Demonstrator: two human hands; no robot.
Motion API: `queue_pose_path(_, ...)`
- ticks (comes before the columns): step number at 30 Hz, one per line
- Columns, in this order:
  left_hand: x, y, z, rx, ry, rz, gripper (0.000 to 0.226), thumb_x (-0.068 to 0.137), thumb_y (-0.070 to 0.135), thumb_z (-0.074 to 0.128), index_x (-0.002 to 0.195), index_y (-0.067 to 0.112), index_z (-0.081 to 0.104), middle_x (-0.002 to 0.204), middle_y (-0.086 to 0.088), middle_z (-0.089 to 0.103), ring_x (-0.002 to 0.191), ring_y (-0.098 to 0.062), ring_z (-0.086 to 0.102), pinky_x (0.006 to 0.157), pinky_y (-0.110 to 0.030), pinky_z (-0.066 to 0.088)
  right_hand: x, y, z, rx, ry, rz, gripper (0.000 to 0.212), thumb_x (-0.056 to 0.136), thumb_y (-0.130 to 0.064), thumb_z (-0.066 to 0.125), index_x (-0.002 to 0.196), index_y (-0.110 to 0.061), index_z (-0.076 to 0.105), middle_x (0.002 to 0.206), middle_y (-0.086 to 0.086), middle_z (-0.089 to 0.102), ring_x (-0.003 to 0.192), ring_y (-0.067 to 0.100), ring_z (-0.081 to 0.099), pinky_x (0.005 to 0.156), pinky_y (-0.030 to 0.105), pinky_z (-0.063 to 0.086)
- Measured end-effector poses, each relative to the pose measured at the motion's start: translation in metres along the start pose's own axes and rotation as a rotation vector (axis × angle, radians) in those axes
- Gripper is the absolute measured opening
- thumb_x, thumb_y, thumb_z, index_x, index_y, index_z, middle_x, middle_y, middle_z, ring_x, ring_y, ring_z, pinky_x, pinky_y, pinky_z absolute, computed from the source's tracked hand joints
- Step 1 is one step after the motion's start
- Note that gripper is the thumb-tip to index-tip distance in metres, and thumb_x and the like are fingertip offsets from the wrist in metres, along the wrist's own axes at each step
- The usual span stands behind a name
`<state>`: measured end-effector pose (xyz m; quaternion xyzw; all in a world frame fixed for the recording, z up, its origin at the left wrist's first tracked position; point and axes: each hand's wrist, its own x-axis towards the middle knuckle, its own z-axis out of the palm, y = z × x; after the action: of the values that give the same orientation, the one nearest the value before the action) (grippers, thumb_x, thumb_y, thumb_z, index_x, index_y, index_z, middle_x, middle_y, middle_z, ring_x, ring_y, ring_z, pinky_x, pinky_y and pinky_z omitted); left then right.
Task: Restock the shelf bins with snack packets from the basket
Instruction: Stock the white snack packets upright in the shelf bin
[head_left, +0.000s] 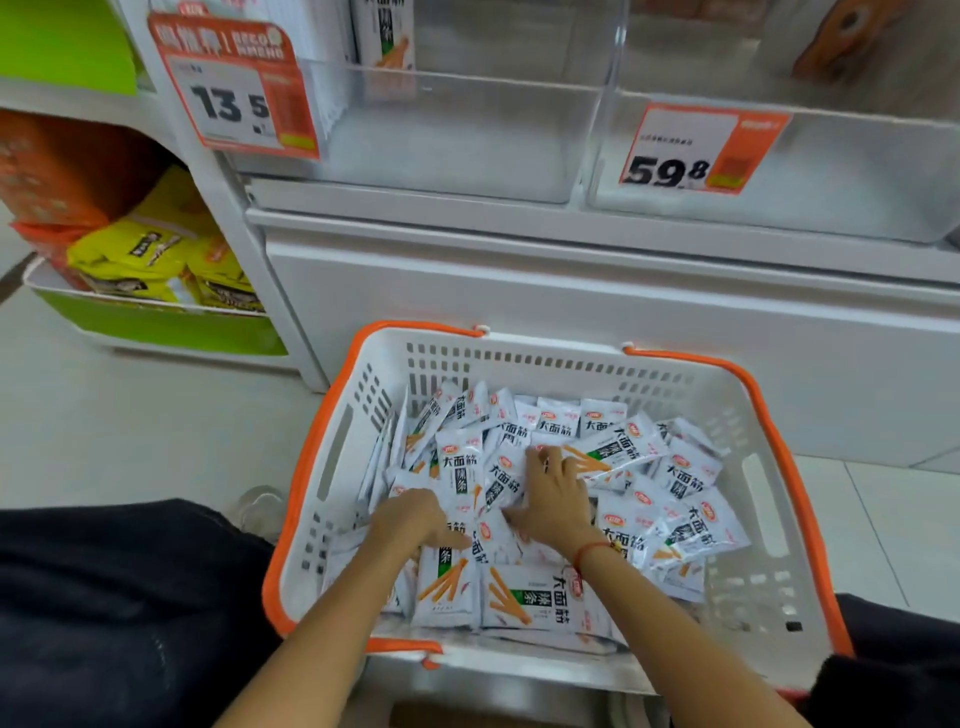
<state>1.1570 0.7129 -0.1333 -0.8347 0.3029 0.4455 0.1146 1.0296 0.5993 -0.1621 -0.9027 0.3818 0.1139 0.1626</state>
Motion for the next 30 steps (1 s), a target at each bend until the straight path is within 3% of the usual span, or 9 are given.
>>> queue_pose_path(5, 0.012, -0.01, 0.001, -0.221, 0.09, 0.045, 0.06, 0.077, 0.045, 0.073, 0.117, 0.005, 0.05, 0.117, -0.01, 0.059, 0.106, -0.026, 0.059, 0.085, -0.033, 0.049, 0.015, -0.005, -0.007, 0.253, 0.025, 0.037, 0.04, 0.079, -0.025, 0.071, 0.11, -0.013, 0.048, 0.115, 0.007, 0.05, 0.112, 0.027, 0.048, 0.092, 0.036, 0.045)
queue_pose_path(7, 0.016, -0.017, -0.002, -0.353, 0.246, 0.127, 0.036, 0.079, 0.038, 0.073, 0.095, 0.01, 0.058, 0.094, -0.005, 0.063, 0.087, -0.023, 0.062, 0.071, -0.03, 0.046, 0.014, -0.004, -0.01, 0.517, 0.028, 0.076, 0.017, 0.086, -0.017, 0.063, 0.091, -0.016, 0.047, 0.092, 0.008, 0.062, 0.086, 0.028, 0.064, 0.074, 0.041, 0.053)
queue_pose_path(9, 0.018, -0.018, -0.008, -0.539, 0.374, 0.208, 0.024, 0.084, 0.031, 0.069, 0.076, 0.014, 0.054, 0.069, -0.001, 0.054, 0.066, -0.021, 0.055, 0.058, -0.025, 0.036, 0.011, -0.001, -0.015, 0.784, 0.076, 0.119, 0.014, 0.09, -0.013, 0.061, 0.09, -0.014, 0.047, 0.076, 0.006, 0.061, 0.061, 0.017, 0.061, 0.055, 0.031, 0.051)
queue_pose_path(11, 0.018, -0.016, -0.016, -0.724, 0.46, 0.322, 0.016, 0.088, 0.03, 0.064, 0.083, 0.015, 0.058, 0.076, -0.004, 0.057, 0.072, -0.024, 0.058, 0.067, -0.027, 0.045, 0.005, 0.005, -0.029, 0.992, 0.167, 0.129, 0.011, 0.09, -0.011, 0.062, 0.095, -0.013, 0.051, 0.061, -0.002, 0.054, 0.045, 0.002, 0.048, 0.044, 0.015, 0.038)
queue_pose_path(14, 0.011, -0.012, -0.022, -0.974, 0.457, 0.415, 0.029, 0.095, 0.025, 0.054, 0.119, 0.01, 0.058, 0.114, -0.01, 0.062, 0.106, -0.025, 0.058, 0.096, -0.04, 0.045, 0.004, 0.015, -0.055, 1.269, 0.243, 0.141, 0.013, 0.091, -0.013, 0.061, 0.104, -0.015, 0.062, 0.073, 0.0, 0.062, 0.067, 0.013, 0.057, 0.064, 0.023, 0.047)
queue_pose_path(17, 0.006, -0.007, -0.024, -1.13, 0.449, 0.446, 0.031, 0.098, 0.023, 0.049, 0.126, 0.011, 0.05, 0.122, -0.009, 0.059, 0.116, -0.027, 0.055, 0.099, -0.043, 0.044, 0.006, 0.023, -0.078, 1.344, 0.2, 0.108, 0.018, 0.091, -0.012, 0.06, 0.109, -0.011, 0.065, 0.097, 0.001, 0.07, 0.088, 0.014, 0.065, 0.081, 0.028, 0.052)
queue_pose_path(21, -0.002, 0.004, -0.026, -1.267, 0.351, 0.448, 0.026, 0.098, 0.027, 0.05, 0.12, 0.015, 0.057, 0.092, 0.015, 0.058, 0.095, -0.007, 0.058, 0.072, -0.017, 0.044, 0.003, 0.007, -0.09, 1.212, -0.048, -0.029, 0.019, 0.089, -0.006, 0.062, 0.106, -0.001, 0.065, 0.091, 0.004, 0.072, 0.075, 0.008, 0.07, 0.071, 0.02, 0.057)
queue_pose_path(25, -0.009, 0.019, -0.021, -1.312, 0.232, 0.412, 0.044, 0.103, 0.031, 0.033, 0.143, 0.013, 0.036, 0.135, 0.001, 0.046, 0.129, -0.016, 0.039, 0.102, -0.03, 0.032, 0.009, -0.023, -0.07, 1.232, 0.06, 0.057, 0.029, 0.083, -0.006, 0.07, 0.111, 0.0, 0.064, 0.072, -0.004, 0.071, 0.065, 0.005, 0.067, 0.063, 0.019, 0.053)
queue_pose_path(30, 0.001, 0.014, -0.014, -1.473, 0.271, 0.392, 0.056, 0.091, 0.047, 0.048, 0.14, 0.021, 0.042, 0.141, 0.0, 0.047, 0.127, -0.02, 0.048, 0.11, -0.043, 0.035, 0.022, -0.056, -0.05, 1.197, 0.264, 0.188, 0.029, 0.076, -0.014, 0.078, 0.103, -0.011, 0.066, 0.086, -0.002, 0.06, 0.079, 0.017, 0.061, 0.072, 0.028, 0.049)
